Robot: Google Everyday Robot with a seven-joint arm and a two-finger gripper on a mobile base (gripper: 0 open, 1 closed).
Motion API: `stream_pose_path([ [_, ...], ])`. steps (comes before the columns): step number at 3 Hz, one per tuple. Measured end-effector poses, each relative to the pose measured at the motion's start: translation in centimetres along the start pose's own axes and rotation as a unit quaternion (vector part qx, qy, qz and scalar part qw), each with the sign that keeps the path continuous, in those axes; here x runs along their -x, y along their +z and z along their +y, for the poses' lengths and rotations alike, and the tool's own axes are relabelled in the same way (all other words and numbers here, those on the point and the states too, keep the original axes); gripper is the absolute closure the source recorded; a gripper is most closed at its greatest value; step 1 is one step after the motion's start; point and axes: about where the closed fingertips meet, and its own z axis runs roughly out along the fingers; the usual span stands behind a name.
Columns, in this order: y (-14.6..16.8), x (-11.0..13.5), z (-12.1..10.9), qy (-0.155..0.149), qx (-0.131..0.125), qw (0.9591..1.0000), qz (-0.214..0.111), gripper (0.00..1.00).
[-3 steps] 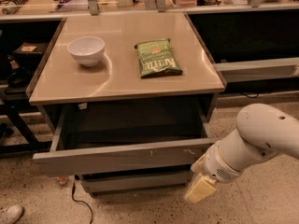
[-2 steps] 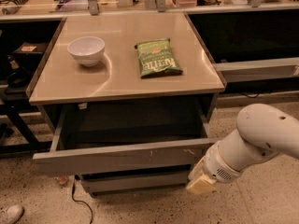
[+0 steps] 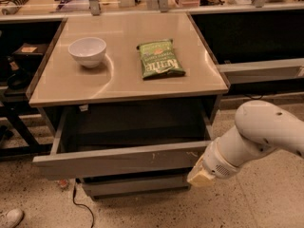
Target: Close top drawer
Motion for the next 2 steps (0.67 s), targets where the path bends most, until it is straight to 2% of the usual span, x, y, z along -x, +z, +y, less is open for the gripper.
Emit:
stream_pose_path([
  [2,1.2,2.7,-3.8,-0.024,-0.005,0.9996,0.011,1.0],
])
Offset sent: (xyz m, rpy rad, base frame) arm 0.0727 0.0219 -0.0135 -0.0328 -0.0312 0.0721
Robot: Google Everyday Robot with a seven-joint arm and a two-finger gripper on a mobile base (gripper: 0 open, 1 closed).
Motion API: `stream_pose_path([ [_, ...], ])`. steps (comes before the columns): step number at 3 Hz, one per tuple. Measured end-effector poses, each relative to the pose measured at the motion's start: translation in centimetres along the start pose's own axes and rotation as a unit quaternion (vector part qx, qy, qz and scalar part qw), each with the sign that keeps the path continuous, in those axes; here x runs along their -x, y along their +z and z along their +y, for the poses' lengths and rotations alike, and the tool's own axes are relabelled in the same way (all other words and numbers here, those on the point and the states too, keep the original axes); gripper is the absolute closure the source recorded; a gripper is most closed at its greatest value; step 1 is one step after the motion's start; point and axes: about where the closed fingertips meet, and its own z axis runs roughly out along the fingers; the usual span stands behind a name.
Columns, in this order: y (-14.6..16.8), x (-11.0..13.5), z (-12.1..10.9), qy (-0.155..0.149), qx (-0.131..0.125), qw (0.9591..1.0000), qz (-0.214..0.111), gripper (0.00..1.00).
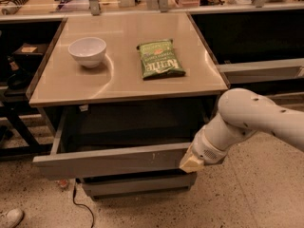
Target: Close top drawer
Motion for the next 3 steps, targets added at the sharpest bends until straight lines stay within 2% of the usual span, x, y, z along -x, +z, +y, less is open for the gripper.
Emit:
stream_pose_path([
  [1,0.48,1.14,-1.35,-0.012,0.004,0.9999,0.003,1.0],
  [2,0.49,1.22,-1.39,-0.013,0.004,0.9999,0.002,0.81],
  [3,0.49,1.22,-1.39,-0.013,0.004,0.9999,0.002,0.58],
])
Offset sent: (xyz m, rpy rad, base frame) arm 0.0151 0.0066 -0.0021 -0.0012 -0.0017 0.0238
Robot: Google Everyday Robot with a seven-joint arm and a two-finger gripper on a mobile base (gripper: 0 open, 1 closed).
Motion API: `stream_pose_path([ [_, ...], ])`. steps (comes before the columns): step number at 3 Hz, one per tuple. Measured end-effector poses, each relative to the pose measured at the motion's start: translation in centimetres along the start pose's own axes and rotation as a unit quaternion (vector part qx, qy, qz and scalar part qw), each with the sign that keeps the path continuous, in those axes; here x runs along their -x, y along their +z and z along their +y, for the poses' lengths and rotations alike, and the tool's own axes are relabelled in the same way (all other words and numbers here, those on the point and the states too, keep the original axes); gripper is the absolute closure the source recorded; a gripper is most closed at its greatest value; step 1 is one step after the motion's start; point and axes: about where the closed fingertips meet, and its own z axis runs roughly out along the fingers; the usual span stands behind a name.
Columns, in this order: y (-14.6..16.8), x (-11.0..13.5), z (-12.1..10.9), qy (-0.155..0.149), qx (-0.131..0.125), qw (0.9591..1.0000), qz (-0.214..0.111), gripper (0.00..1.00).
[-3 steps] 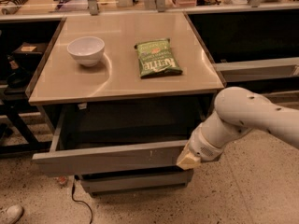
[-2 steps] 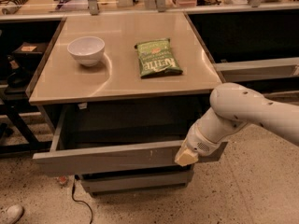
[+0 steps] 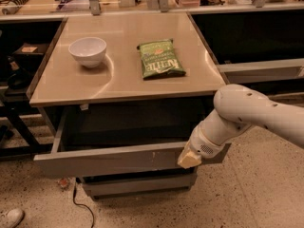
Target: Close top drawer
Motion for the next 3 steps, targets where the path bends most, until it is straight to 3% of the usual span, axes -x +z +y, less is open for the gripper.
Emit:
stream_pose_path([
  [2,0.0,0.0,0.0,0.0,0.0,1.0,0.0,0.11],
  [3,0.01,0.0,0.01,0.0,0.0,1.0,0.0,0.0],
])
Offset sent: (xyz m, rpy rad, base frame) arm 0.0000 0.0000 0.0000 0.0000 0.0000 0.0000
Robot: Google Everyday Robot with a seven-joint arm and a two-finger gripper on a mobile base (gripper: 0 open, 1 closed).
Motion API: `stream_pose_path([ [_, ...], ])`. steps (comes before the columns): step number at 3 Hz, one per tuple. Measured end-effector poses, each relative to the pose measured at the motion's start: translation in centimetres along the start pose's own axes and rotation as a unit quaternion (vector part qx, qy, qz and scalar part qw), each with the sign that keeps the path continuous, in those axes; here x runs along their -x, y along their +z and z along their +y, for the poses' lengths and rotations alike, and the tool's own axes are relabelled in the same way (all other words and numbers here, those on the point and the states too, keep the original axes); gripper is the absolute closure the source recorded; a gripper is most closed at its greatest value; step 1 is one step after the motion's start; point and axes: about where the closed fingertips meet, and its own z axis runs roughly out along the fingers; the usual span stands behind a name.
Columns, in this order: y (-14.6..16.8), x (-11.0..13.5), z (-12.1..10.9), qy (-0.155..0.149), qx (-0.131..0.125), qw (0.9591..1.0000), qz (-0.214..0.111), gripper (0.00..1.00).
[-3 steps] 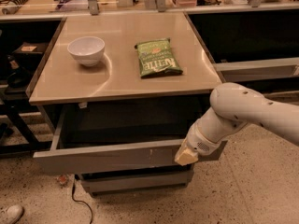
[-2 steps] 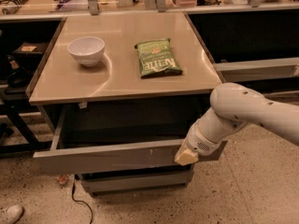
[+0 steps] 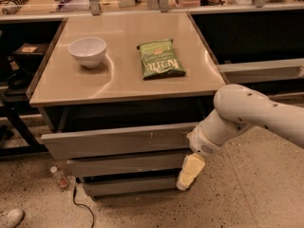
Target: Close top drawer
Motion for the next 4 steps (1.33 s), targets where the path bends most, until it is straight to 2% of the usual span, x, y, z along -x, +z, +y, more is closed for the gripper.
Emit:
stream_pose_path([
  [1,0.0,0.0,0.0,0.0,0.0,1.0,0.0,0.0],
  [2,0.0,0.0,0.0,0.0,0.0,1.0,0.0,0.19],
  [4,0.0,0.0,0.0,0.0,0.0,1.0,0.0,0.65],
])
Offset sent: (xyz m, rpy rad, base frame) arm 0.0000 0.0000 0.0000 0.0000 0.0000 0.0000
